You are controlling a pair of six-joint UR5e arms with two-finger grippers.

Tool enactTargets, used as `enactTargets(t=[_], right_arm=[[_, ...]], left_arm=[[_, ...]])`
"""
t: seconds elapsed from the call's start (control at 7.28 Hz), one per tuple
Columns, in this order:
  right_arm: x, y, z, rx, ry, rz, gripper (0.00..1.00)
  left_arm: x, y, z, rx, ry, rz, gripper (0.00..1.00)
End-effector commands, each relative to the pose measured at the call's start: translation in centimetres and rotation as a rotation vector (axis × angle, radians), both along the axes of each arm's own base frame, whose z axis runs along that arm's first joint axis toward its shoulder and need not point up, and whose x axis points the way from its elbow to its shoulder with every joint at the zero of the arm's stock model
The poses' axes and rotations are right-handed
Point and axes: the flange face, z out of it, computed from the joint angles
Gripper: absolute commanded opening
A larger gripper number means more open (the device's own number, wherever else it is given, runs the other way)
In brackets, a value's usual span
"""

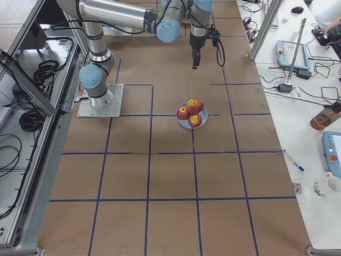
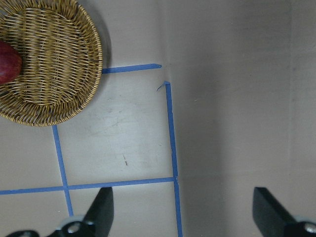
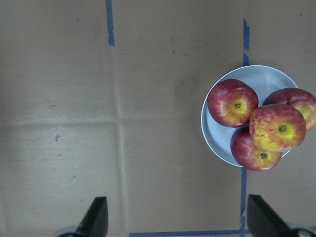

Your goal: Transfer apple from basket to plate

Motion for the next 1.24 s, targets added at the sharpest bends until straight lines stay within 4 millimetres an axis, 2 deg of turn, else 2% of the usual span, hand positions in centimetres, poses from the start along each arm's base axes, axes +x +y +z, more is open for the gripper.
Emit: enactTargets(t=[0.0,0.41,1.1], right_arm=[[4.93,1.04,0.24,0.002,0.001,-0.007,1.00],[5.78,1.33,0.08,0.006,-0.001,0.007,1.00],[5.61,1.07,-0.09,0.009,-0.001,0.007,1.00]], left_arm=[[0.00,0.00,0.00,0.000,0.000,-0.002,0.99],[0.00,0.00,0.00,0.000,0.000,-0.003,0.99],[0.01,0.00,0.00,0.000,-0.001,-0.003,0.99]])
